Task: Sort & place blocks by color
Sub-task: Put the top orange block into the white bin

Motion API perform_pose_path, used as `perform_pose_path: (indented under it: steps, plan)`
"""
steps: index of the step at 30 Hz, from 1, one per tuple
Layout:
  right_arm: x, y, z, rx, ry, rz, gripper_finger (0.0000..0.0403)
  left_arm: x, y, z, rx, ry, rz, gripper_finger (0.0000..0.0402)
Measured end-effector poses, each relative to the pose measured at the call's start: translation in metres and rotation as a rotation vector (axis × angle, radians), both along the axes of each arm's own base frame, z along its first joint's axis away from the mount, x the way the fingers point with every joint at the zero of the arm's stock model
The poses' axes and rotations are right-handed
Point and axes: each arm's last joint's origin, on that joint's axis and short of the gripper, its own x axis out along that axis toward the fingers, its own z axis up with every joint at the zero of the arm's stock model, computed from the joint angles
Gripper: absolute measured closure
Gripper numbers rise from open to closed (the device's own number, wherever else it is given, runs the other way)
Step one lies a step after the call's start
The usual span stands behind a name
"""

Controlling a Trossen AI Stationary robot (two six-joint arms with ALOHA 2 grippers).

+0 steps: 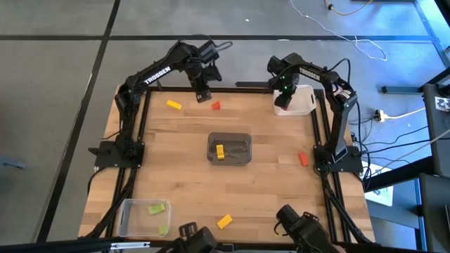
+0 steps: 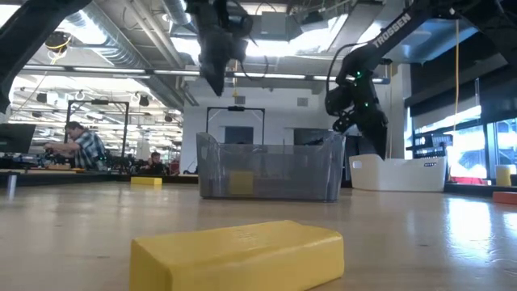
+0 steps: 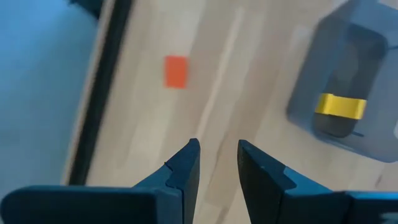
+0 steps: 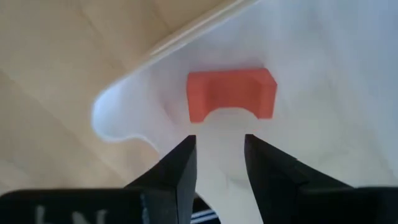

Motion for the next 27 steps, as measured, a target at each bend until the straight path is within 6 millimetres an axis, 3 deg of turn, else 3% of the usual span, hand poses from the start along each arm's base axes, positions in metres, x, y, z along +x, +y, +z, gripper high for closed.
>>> perform_pose_path:
  steps: [10,15,21,27]
  plan:
    - [0.01,-0.012,0.069,-0.102,-0.118,-0.042,0.0269,0.019,0.015,-0.071,0.116,-0.062,-0.28,0.0303]
    - [0.013,-0.014,0.109,-0.173,-0.218,-0.046,0.0269,0.016,0.024,-0.102,0.147,-0.066,-0.225,0.0303]
    - [0.016,-0.014,0.14,-0.236,-0.343,-0.092,0.0269,0.012,0.027,-0.107,0.115,-0.054,-0.091,0.0303]
    - [0.019,-0.019,0.14,-0.276,-0.383,-0.111,0.0269,0.014,0.024,-0.107,0.101,-0.055,-0.062,0.0303]
